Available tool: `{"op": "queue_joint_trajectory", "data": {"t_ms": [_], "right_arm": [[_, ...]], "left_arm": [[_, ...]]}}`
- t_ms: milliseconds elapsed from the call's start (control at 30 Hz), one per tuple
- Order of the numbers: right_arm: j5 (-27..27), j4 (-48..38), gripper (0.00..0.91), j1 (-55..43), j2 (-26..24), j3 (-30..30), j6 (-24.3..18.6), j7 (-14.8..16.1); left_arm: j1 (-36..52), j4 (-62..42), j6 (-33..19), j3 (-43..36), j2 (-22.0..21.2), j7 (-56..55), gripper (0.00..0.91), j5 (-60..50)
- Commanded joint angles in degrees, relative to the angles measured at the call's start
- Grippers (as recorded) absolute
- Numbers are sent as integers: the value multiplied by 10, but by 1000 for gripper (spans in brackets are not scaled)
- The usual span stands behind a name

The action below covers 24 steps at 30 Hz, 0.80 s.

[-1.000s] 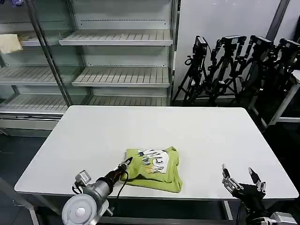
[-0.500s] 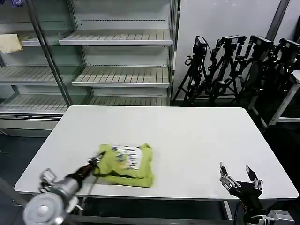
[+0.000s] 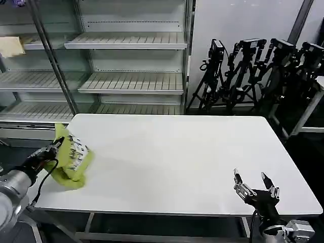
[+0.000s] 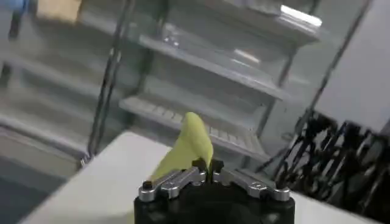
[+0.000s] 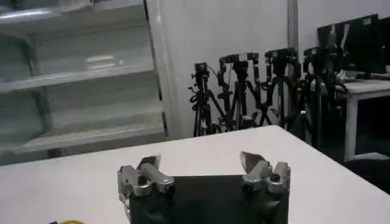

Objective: Fold and organize the clothes.

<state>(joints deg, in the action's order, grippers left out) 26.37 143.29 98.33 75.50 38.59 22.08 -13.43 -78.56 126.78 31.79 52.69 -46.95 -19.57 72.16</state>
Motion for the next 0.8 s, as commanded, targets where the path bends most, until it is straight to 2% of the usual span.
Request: {"op": "queue_joint_trajectory", "data": {"t_ms": [33, 67, 167, 267, 367, 567, 800], "right_arm": [[-1, -5, 907, -7, 1, -2, -3, 1], [-5, -6, 907, -6, 1, -2, -3, 1], [-9, -6, 907, -3, 1, 1, -3, 0], [-10, -6, 907, 3, 2, 5, -3, 0], [-18, -9, 907, 12, 7, 6, -6, 2], [-26, -9, 907, 15, 16, 6, -7, 2], [-29, -10, 907, 14, 22, 8, -5, 1]], "left_arm": [[34, -16, -21, -394, -32, 30, 20, -545], [66, -29, -19, -445, -56, 28, 20, -570], [124, -53, -12, -510, -108, 23, 20, -607], [185, -59, 5, -559, -152, 19, 20, -580], [246, -82, 12, -593, -178, 10, 20, -535], [306, -141, 13, -648, -228, -2, 30, -481], [356, -202, 12, -697, -281, 0, 30, -480]]}}
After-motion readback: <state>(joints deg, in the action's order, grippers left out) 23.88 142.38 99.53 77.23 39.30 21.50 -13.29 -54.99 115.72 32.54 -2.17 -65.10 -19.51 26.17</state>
